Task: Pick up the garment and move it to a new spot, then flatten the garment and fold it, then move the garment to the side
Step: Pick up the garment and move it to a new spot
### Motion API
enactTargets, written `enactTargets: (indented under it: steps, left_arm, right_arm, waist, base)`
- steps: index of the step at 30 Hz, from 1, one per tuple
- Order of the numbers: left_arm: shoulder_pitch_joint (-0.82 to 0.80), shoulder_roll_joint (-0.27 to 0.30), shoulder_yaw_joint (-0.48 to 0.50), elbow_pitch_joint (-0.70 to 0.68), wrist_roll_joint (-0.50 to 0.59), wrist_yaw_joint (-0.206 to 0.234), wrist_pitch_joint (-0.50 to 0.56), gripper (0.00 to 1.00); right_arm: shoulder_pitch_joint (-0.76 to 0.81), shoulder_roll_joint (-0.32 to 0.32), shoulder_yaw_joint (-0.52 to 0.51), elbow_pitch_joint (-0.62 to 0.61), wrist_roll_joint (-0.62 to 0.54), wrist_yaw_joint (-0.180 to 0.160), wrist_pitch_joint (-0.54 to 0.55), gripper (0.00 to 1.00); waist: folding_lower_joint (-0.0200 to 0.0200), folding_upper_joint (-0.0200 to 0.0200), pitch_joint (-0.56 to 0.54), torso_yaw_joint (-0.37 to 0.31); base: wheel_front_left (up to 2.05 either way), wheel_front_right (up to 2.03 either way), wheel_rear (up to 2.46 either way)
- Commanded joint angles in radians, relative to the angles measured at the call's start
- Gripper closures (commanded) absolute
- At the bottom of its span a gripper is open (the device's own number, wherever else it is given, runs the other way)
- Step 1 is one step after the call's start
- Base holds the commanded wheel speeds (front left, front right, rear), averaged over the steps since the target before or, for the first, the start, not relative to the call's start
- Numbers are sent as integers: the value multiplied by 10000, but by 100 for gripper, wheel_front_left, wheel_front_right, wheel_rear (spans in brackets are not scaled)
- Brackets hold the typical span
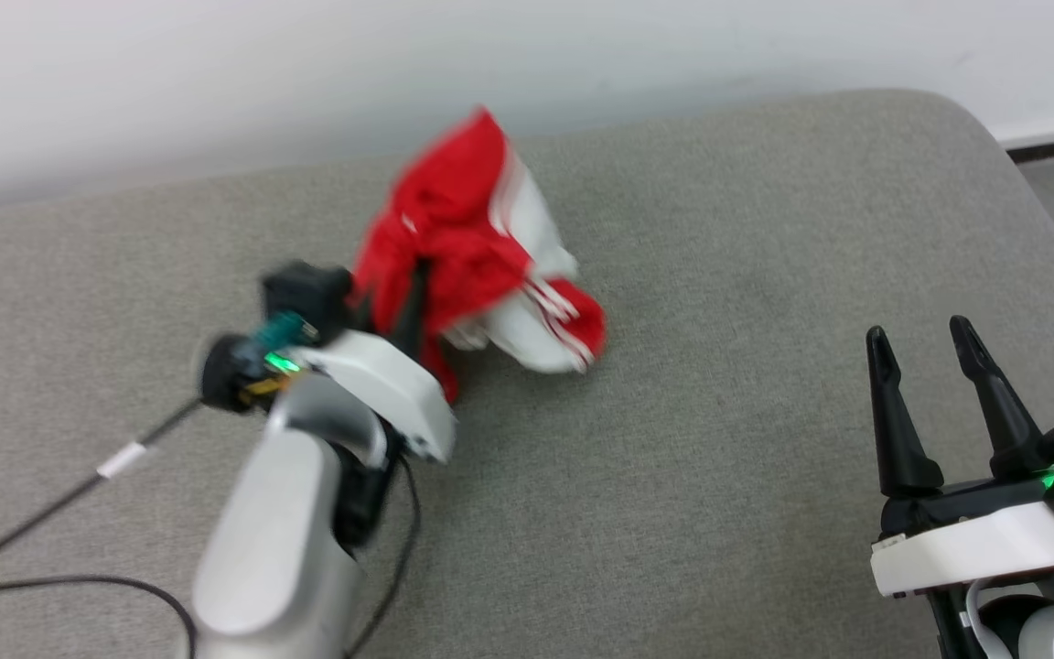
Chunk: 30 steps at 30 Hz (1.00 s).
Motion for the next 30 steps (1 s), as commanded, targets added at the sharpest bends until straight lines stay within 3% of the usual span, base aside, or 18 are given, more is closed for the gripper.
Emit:
enactTargets:
  steps: [1, 8, 9, 10, 11, 14, 21, 26, 30]
  left_arm:
    - [298, 11, -210, -61, -125, -45, 36, 100]
    - [1511, -169, -1948, 572, -581, -60, 84, 100]
    - [1604, -175, -2161, 739, -565, -67, 133, 78]
    - [1654, -180, -2383, 866, -539, -80, 81, 42]
    - [1727, -183, -2581, 948, -709, -101, 13, 0]
    - [1767, -187, -3110, 939, -877, -102, -423, 0]
    - [1518, -182, -3511, 21, -1149, 444, -1975, 0]
    - [1558, -158, -2881, -795, -1268, 1030, -2553, 0]
    - [1993, 201, -1973, -1340, -1340, 1573, -2715, 0]
  right_arm:
    - [-4, 31, 21, 31, 51, -3, -16, 0]
    - [-301, 30, 176, 276, 236, -3, -223, 0]
    - [-344, 30, 213, 322, 273, -3, -240, 0]
    - [-355, 30, 212, 371, 279, -3, -290, 0]
    - [-382, 30, 226, 399, 266, -3, -304, 0]
    - [-476, 29, 258, 522, 250, -3, -368, 0]
    - [-310, 27, 155, 687, 125, -3, -300, 0]
    - [-131, 28, -77, 723, 42, -3, -137, 0]
    - [58, 28, -216, 799, -54, -3, -34, 0]
  waist:
    - [2, 0, 265, -186]
    - [2, 0, 856, -151]
    - [2, 0, 917, -104]
    - [2, 0, 931, -37]
    - [2, 0, 955, 32]
    - [2, 0, 897, 254]
    - [2, 0, 302, 856]
    - [2, 0, -107, 1239]
    - [2, 0, -398, 1458]
  base:
    - [0, 0, 0]
    - [0, 0, 0]
    - [0, 0, 0]
    - [0, 0, 0]
    - [0, 0, 0]
    - [0, 0, 0]
    - [0, 0, 0]
    - [0, 0, 0]
    - [0, 0, 0]
